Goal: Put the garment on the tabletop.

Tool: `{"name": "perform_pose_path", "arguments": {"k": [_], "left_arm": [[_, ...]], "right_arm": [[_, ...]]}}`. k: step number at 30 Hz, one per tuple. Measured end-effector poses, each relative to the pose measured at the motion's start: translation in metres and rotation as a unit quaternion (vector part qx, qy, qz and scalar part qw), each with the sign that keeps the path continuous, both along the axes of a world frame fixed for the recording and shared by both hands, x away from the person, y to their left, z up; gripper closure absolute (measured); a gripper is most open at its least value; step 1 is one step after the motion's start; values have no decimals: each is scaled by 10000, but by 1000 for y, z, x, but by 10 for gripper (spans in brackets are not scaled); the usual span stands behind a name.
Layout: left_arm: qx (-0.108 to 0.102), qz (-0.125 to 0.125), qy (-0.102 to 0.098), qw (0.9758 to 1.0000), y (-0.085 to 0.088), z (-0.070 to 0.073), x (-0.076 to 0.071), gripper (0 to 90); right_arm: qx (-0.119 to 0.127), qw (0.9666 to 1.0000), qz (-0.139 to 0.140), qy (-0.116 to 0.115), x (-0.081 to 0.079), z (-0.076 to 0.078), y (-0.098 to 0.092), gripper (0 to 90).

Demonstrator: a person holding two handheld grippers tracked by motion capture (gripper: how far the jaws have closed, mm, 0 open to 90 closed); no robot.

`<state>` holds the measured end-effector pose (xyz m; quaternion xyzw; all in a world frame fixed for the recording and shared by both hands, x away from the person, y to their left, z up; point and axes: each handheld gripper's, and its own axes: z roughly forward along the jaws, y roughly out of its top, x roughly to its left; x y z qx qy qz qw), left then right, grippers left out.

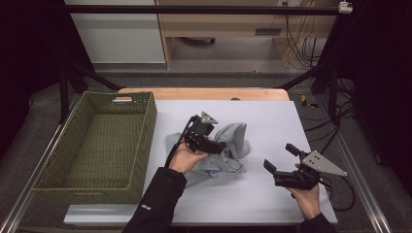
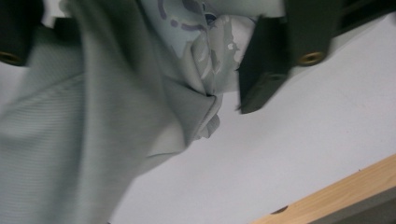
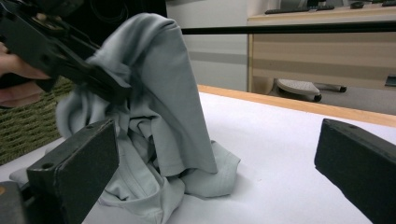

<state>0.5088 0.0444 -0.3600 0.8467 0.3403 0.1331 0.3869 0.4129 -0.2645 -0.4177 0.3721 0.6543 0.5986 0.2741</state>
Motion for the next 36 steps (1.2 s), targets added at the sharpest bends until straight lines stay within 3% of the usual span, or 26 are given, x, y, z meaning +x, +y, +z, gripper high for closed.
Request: {"name": "perform_pose_path", "arguments": {"k": [1, 4, 5, 6, 7, 11, 15, 16, 17, 20, 23, 24, 25, 26, 32, 33, 34, 36], "left_arm": [[-19, 53, -110, 9999, 3, 2, -6, 128], [-155, 75, -176, 9997, 11, 6, -14, 58], [-155, 75, -176, 9997, 11, 6, -14, 50], [-340, 110, -269, 9990, 17, 9, -20, 51], [-340, 110, -269, 9990, 17, 9, -20, 48], [-767, 42, -441, 9961, 34, 21, -34, 40], [-906, 135, -622, 9939, 44, 27, -42, 40], [-1048, 178, -745, 9915, 51, 28, -46, 42], [-1048, 178, -745, 9915, 51, 28, -46, 42], [-1360, 248, -952, 9858, 61, 24, -55, 55], [-1568, 335, -1134, 9805, 75, 13, -67, 54], [-1568, 335, -1134, 9805, 75, 13, -67, 48], [-1688, 317, -1211, 9777, 81, 7, -74, 50], [-1688, 317, -1211, 9777, 81, 7, -74, 49], [-1916, 388, -1451, 9699, 97, -15, -92, 51], [-1948, 435, -1478, 9687, 101, -20, -96, 50], [-1948, 435, -1478, 9687, 101, -20, -96, 50], [-1932, 469, -1506, 9684, 105, -24, -99, 50]], "right_arm": [[-60, 10000, 20, -15, 1, 0, 0, 4], [2, 10000, 36, 31, 1, -1, 3, 4], [-23, 10000, 51, 45, 1, -1, 3, 4], [-14, 10000, 70, 44, 1, -1, 4, 4], [-85, 9999, 107, -14, 1, -2, 4, 4], [-9, 9999, 129, 83, 0, -1, 7, 4], [-3, 9999, 147, 85, 0, 0, 9, 4], [-2, 9998, 153, 92, -1, 0, 9, 4], [-2, 9998, 153, 92, -1, 0, 9, 4], [-28, 9998, 169, 52, -1, 0, 11, 4], [-22, 9999, 154, 68, -2, 0, 10, 4], [-13, 9998, 158, 75, -2, 1, 10, 4], [-10, 9998, 158, 76, -2, 1, 10, 4], [-10, 9998, 158, 76, -2, 1, 10, 4], [-48, 9999, 121, 47, -3, 1, 9, 4], [13, 9999, 111, 123, -4, 1, 9, 4], [-42, 9999, 102, 44, -3, 0, 9, 4], [12, 9999, 120, 115, -4, 1, 9, 4]]}}
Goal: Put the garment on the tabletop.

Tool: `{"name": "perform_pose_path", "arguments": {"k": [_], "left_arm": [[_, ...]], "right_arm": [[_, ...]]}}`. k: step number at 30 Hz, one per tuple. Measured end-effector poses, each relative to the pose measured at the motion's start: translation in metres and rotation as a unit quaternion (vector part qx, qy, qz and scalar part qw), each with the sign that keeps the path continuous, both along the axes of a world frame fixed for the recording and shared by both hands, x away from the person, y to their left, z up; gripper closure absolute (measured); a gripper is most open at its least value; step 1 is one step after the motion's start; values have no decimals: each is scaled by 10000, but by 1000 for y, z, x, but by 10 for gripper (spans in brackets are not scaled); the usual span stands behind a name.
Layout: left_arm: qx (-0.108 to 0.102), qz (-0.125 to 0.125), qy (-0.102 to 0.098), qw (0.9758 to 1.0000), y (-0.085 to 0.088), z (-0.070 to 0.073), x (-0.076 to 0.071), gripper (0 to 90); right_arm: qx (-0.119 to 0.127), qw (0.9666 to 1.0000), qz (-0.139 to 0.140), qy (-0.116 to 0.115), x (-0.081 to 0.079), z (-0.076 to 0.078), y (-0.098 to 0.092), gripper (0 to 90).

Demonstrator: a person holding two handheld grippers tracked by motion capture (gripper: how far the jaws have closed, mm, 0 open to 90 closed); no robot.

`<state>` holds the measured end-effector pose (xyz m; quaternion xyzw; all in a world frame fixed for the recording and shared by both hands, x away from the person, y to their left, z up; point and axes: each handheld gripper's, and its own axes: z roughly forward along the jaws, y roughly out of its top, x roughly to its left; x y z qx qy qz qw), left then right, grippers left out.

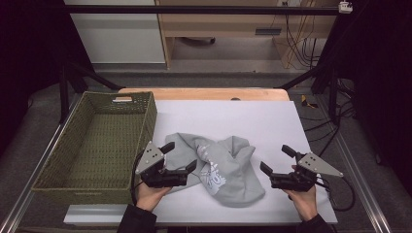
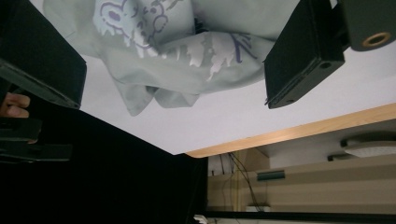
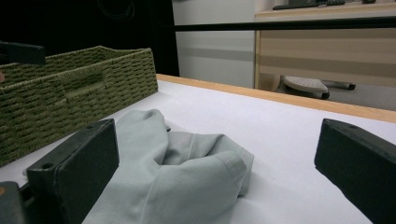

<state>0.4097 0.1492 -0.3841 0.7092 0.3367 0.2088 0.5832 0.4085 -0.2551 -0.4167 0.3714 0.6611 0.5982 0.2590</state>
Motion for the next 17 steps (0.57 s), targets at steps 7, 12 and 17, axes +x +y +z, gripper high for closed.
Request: {"name": "perform_pose_path", "arguments": {"k": [7, 12, 17], "left_arm": [[-40, 144, -136, 9998, 8, -10, -6, 33], [-183, 175, -170, 9995, 15, -16, -7, 33], [-284, 307, -188, 9989, 24, -16, -7, 33]], "right_arm": [[-31, 10000, -29, -39, 0, -2, -1, 4], [-59, 10000, -28, -66, 0, -3, -2, 4], [-49, 10000, -31, -40, 0, -4, -2, 4]]}}
